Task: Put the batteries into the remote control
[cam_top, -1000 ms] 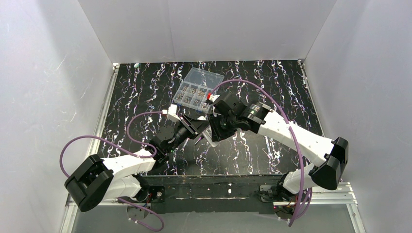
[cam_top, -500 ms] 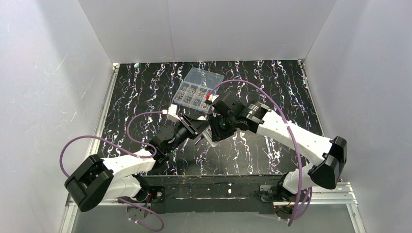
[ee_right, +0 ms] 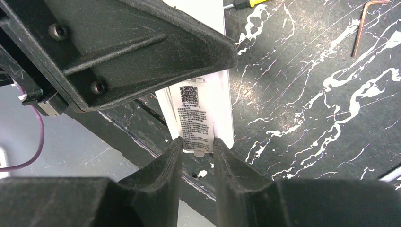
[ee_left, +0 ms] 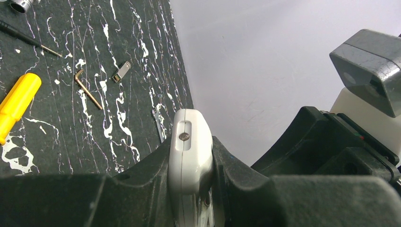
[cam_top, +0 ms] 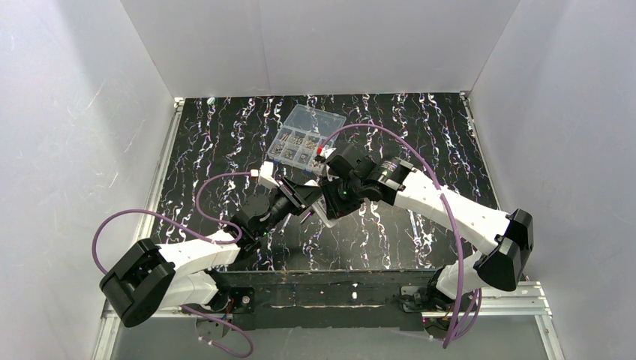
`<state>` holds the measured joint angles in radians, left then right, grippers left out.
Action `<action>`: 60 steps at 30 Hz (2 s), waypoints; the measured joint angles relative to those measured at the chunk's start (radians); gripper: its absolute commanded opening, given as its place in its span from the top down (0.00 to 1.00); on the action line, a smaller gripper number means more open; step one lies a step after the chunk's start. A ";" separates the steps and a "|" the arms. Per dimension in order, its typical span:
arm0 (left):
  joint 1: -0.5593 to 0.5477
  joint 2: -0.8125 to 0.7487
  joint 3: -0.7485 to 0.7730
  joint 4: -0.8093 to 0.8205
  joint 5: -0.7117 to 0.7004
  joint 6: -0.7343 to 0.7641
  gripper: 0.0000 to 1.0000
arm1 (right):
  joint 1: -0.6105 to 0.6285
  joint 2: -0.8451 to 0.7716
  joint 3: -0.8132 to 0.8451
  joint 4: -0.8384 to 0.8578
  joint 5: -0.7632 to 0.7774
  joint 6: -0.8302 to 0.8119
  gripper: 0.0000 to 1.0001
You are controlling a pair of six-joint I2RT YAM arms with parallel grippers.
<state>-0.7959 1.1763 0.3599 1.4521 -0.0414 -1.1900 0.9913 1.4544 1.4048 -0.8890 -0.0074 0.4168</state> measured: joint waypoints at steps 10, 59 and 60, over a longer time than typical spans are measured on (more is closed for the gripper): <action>0.000 0.000 0.000 0.000 0.000 0.000 1.00 | 0.000 0.000 0.000 0.000 -0.002 -0.002 0.75; 0.000 0.000 0.000 0.001 0.000 -0.009 1.00 | 0.000 0.000 0.005 0.001 -0.014 0.001 0.49; 0.000 0.000 0.000 0.001 0.000 -0.009 1.00 | 0.000 0.000 0.005 0.001 -0.014 0.002 0.48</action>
<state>-0.7959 1.1763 0.3599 1.4532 -0.0414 -1.1988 0.9916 1.4540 1.4101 -0.8879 -0.0216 0.4187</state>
